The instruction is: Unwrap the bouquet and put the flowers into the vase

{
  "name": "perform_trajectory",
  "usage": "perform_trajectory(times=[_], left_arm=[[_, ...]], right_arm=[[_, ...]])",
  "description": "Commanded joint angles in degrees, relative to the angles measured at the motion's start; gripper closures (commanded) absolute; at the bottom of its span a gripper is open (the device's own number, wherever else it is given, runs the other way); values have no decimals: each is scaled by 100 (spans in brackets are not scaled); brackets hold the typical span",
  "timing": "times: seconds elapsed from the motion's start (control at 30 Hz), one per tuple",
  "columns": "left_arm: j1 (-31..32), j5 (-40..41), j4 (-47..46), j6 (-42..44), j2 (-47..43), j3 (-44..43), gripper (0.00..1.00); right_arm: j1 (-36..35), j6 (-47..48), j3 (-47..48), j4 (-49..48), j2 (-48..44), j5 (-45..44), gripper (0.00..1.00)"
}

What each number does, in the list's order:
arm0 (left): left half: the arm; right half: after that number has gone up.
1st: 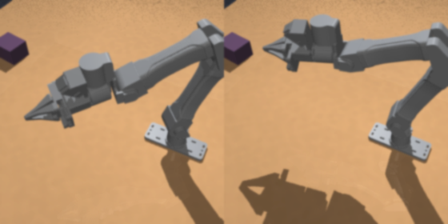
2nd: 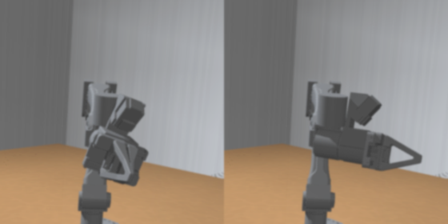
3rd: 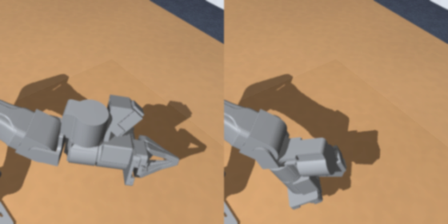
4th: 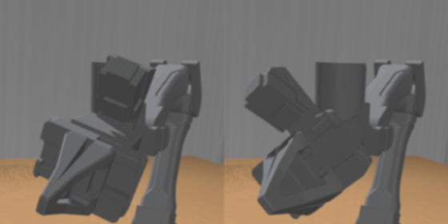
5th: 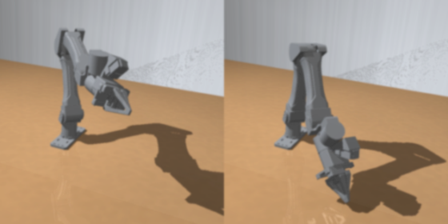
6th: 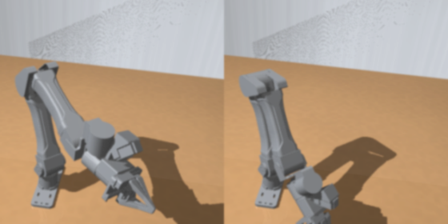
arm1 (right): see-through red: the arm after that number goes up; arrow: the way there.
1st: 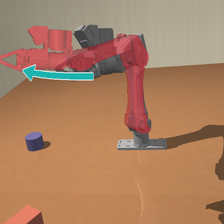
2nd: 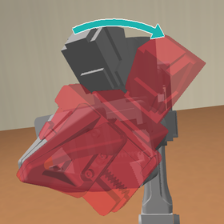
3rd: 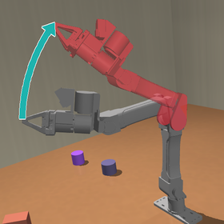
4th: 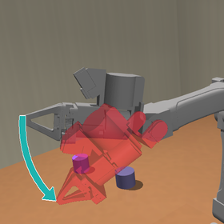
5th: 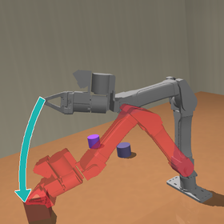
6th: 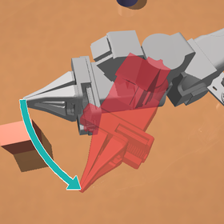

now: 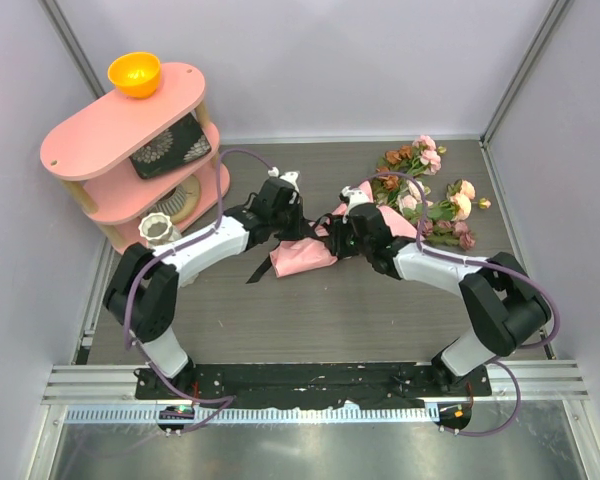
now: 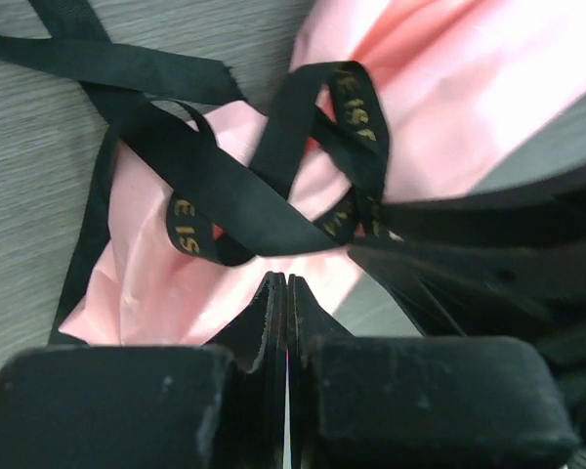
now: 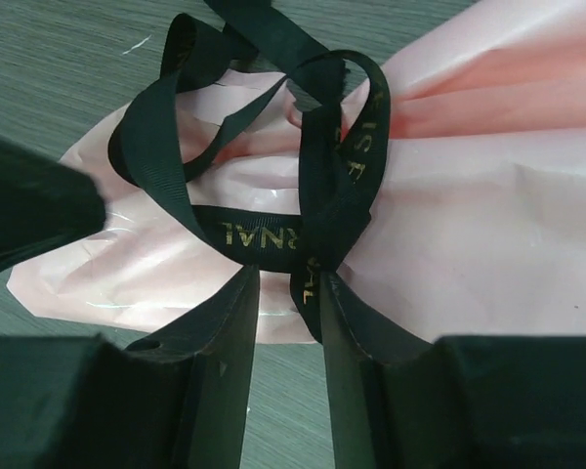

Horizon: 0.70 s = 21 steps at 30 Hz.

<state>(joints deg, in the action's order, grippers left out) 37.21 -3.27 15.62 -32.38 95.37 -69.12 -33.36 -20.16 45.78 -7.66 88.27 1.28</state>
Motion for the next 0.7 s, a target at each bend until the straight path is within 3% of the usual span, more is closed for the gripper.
perform_trajectory(times=[0.0, 0.23, 0.33, 0.67], left_arm=[[-135, 283, -515, -321, 489, -128, 100], [-153, 493, -814, -673, 737, 302, 100], [-153, 520, -1016, -796, 650, 601, 100], [-153, 503, -1148, -805, 614, 909, 100]], right_arm=[[-223, 285, 300, 54, 50, -610, 67], [-452, 364, 169, 300, -55, -1261, 79], [-452, 346, 116, 370, -230, -1428, 98], [-452, -172, -262, 547, -2769, -1174, 99]])
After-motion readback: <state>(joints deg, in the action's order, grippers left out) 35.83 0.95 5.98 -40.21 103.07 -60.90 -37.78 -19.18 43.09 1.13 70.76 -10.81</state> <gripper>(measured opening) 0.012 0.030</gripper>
